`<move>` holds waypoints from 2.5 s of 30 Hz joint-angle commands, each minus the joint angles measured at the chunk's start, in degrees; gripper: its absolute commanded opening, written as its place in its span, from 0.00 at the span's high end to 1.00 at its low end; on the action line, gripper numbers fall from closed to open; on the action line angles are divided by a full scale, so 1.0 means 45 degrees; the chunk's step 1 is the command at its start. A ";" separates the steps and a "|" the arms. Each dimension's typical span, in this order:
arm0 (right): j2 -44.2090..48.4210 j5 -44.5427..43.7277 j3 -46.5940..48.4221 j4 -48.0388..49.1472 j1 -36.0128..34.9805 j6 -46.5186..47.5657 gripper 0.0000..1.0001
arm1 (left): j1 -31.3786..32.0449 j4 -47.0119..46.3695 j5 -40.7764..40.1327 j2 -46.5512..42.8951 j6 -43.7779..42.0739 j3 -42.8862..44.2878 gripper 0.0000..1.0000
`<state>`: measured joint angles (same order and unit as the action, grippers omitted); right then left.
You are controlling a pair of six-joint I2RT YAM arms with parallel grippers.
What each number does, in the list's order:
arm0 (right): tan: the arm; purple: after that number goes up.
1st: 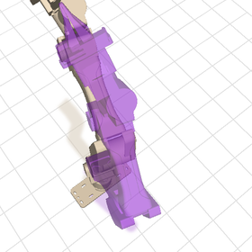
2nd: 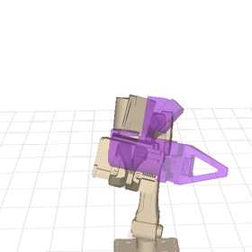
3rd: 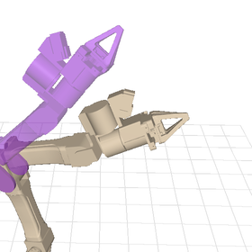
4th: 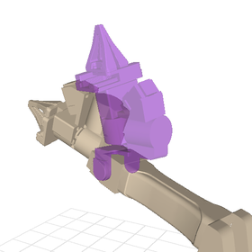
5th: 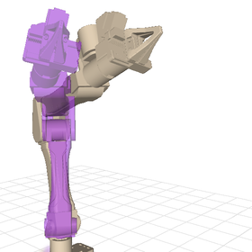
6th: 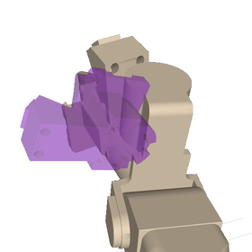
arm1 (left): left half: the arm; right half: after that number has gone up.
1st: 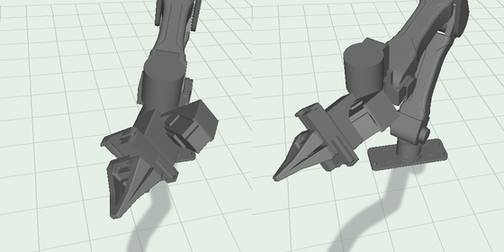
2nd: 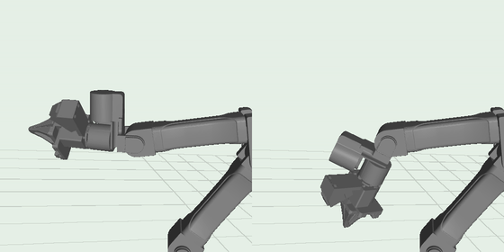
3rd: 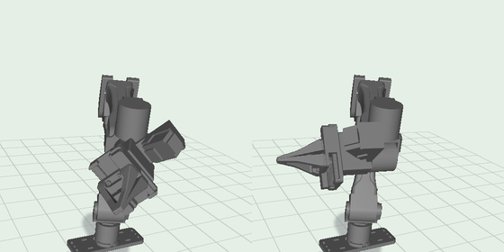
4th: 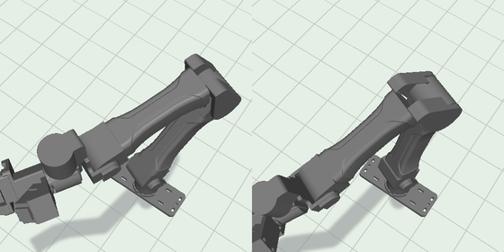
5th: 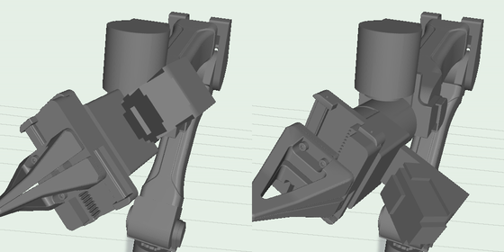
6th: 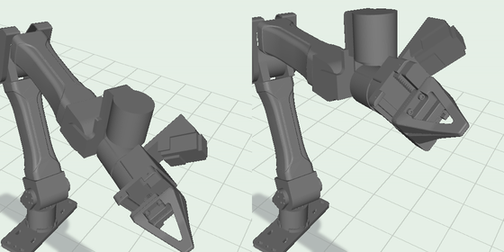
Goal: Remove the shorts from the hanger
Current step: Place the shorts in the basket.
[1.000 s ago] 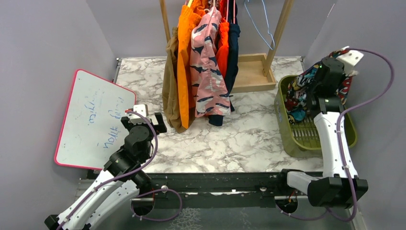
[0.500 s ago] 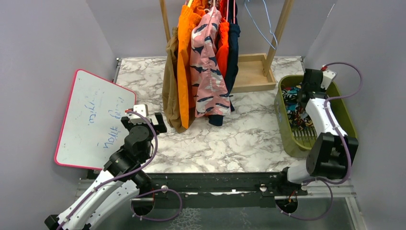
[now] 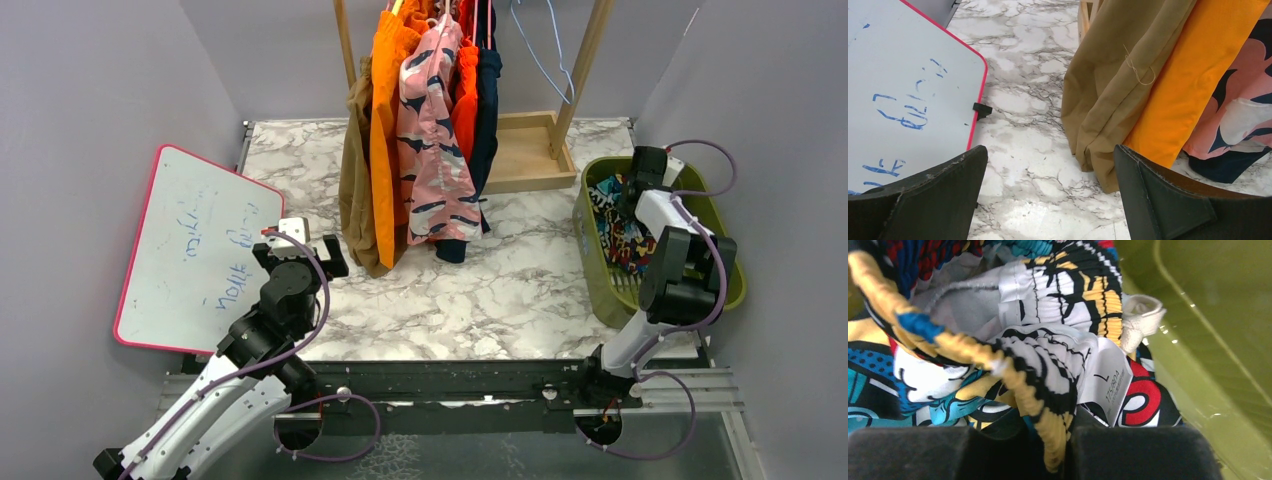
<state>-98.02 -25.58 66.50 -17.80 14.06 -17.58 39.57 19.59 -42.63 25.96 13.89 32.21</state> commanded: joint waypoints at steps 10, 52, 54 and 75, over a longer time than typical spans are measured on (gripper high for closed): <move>0.0832 0.1897 0.0120 -0.0187 -0.0040 -0.0078 0.37 | -0.0092 0.0060 0.0074 -0.0058 -0.0038 -0.0012 0.01; 0.3540 0.5418 -0.0653 -0.0935 -0.0040 0.0237 0.32 | -0.0102 0.0057 0.0326 -0.0041 -0.0059 0.0006 0.01; 0.4322 0.5316 -0.0650 -0.0976 -0.0040 0.0204 0.29 | -0.0102 0.0055 0.0295 -0.0030 -0.0059 0.0021 0.01; 0.8503 1.7800 -0.4575 0.3278 -0.0203 -0.3041 0.22 | -0.0122 0.0111 0.0174 -0.0183 -0.0059 0.0048 0.01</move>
<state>-60.58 33.65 50.41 -11.14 13.98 -26.33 39.42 19.59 -41.65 25.76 13.89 32.21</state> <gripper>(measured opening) 0.801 0.989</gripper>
